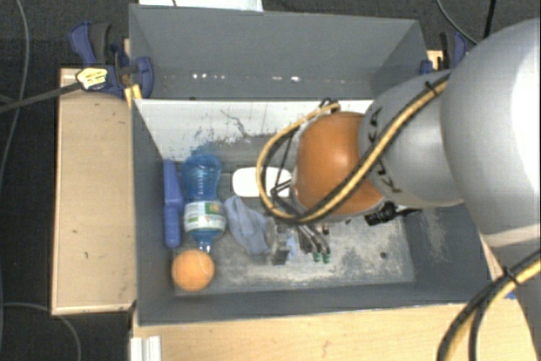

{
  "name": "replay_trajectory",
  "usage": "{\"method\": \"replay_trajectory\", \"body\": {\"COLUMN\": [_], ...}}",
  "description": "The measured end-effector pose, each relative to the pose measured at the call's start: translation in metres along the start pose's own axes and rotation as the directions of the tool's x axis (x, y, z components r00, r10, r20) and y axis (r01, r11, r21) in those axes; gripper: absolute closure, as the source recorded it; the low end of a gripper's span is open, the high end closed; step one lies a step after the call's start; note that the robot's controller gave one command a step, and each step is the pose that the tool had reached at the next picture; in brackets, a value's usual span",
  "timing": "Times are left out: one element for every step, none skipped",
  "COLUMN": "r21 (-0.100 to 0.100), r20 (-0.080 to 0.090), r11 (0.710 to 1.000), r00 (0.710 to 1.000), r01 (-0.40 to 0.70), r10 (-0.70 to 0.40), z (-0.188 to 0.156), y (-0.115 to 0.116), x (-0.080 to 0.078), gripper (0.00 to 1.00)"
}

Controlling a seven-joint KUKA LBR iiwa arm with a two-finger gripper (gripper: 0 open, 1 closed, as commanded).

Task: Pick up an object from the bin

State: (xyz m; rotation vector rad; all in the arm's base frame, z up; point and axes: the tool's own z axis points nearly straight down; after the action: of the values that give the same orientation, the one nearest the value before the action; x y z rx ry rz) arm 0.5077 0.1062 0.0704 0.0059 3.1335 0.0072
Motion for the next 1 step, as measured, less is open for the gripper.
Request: {"method": "replay_trajectory", "body": {"r21": [0.0], "r20": [0.0], "r11": [1.0], "r00": [1.0], "r01": [-0.001], "r10": [0.001], "z": [0.0], "y": [0.0], "x": [0.0], "gripper": [1.0]}}
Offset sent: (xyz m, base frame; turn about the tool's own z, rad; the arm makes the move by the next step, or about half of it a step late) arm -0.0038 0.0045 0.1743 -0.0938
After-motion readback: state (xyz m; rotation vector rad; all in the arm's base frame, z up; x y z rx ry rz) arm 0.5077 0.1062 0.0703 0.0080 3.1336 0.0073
